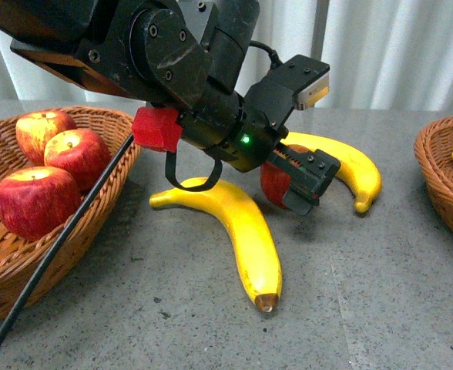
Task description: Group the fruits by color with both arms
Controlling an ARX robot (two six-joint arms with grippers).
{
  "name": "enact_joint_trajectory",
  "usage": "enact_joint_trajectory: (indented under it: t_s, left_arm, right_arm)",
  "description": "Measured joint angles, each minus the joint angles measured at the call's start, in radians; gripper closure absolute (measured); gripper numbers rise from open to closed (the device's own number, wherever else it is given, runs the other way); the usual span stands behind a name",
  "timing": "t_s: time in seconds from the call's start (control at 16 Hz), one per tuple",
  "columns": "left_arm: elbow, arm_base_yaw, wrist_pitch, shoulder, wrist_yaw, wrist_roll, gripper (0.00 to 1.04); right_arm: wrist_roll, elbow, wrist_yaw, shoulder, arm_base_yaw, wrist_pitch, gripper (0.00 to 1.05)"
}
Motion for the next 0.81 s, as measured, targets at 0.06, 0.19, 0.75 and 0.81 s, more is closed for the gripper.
enact_joint_trajectory:
  t_s: [0.06,0.19,0.75,0.81]
  left_arm:
    - [0.002,0.002,0.0,0.003,0.0,0.0,0.12]
    - [0.003,0.003,0.001,0.004,0.007,0.0,0.32]
    - [-0.017,0.003,0.05,-0.01,-0.012,-0.009,0.37]
    - [-0.05,0.003,0.086,-0.042,-0.042,-0.026,0.37]
  right_arm:
    - [0.0,0.0,0.0,0.0,0.0,0.0,0.06]
    - [0.0,0.0,0.0,0.0,0.0,0.0,0.06]
    - [0.0,0.0,0.0,0.0,0.0,0.0,0.06]
    - [0.0,0.0,0.0,0.0,0.0,0.0,0.06]
